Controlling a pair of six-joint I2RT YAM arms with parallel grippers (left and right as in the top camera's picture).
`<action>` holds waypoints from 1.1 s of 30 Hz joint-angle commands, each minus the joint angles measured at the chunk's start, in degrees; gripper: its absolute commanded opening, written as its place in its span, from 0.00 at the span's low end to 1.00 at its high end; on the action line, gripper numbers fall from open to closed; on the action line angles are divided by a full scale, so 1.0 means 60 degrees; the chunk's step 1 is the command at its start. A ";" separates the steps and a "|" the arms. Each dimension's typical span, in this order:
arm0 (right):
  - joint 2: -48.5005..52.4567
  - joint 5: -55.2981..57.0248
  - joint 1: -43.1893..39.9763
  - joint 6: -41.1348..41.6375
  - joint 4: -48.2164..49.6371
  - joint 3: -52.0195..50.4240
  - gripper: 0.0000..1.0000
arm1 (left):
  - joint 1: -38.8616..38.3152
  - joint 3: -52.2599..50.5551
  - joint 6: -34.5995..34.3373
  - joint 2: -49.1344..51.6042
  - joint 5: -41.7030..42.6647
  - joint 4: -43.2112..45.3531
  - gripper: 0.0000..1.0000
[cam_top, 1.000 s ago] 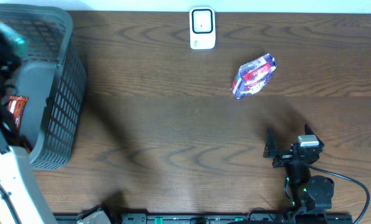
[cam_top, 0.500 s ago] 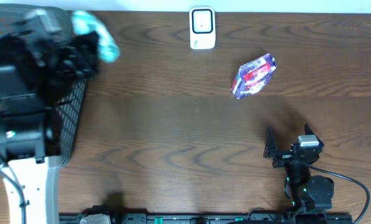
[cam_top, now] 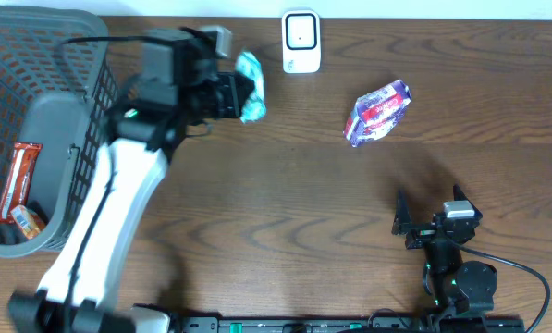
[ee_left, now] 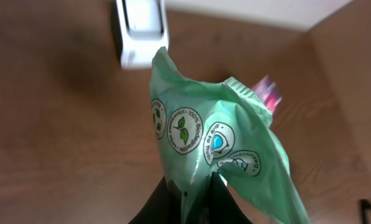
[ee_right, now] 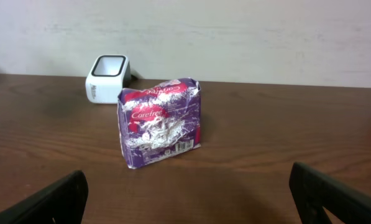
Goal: Scan the item barcode
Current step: 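Carry the green pack out and release it on the table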
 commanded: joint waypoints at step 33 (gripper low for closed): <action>-0.0051 0.0087 0.0058 -0.0080 -0.0029 -0.0029 0.99 | 0.3894 0.0514 0.0554 -0.2481 -0.2076 0.0171 0.79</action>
